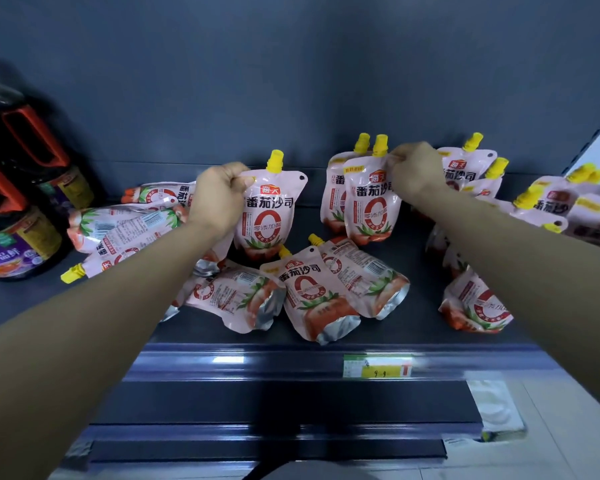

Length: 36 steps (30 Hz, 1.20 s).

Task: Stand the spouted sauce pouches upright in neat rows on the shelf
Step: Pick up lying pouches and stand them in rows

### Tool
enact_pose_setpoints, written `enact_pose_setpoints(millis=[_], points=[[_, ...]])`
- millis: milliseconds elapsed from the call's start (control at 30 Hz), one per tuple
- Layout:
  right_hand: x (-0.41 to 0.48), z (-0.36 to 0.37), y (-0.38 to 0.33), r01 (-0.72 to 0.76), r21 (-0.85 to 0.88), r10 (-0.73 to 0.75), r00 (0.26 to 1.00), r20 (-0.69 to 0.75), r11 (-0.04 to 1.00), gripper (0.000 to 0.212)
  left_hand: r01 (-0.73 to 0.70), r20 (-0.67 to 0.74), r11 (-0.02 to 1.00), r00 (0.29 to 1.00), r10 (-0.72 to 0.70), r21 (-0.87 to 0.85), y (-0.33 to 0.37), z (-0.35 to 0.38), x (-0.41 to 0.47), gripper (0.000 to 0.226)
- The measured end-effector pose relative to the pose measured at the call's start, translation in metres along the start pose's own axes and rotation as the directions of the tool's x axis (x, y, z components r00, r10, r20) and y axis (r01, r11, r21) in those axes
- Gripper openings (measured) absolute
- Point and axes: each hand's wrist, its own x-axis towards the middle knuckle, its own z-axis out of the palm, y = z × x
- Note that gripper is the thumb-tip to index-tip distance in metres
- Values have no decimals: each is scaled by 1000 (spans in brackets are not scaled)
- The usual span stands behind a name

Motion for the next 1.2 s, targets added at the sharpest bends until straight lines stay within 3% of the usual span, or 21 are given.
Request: enact_pose_setpoints(millis=[200,333,433,567,733,933,1100,1200], points=[[5,-1,1,-95,-37,99,990,104,995,29,78,51,996,996,-76,-48,3,0,5,29],[5,-5,-2,-104,-135,123,982,143,985,29,130,81,990,989,-126,-48,0,-5,5,5],[4,-8,-2,-91,-254,133,979,153,963,28,148,78,989,986,-146,-29,-2,-5,5,21],[2,-12,-3,-75,-319,144,969,199,945,29,122,40,984,991,-128,131,1,-5,4,32],[0,-16,-5,13,-347,86,959,268,938,15,97,-34,980,995,-92,176,6,-7,3,11],[-4,-20,-8,61,-402,63,955,289,914,31,102,-81,983,993,-90,151,0,-15,-4,31],[-7,-21,-11,68,-408,64,951,301,911,16,73,153,992,984,-89,107,10,-27,-12,28],[-6,-21,-12,71,-411,60,953,298,909,25,95,125,987,986,-111,127,12,-29,-12,25]])
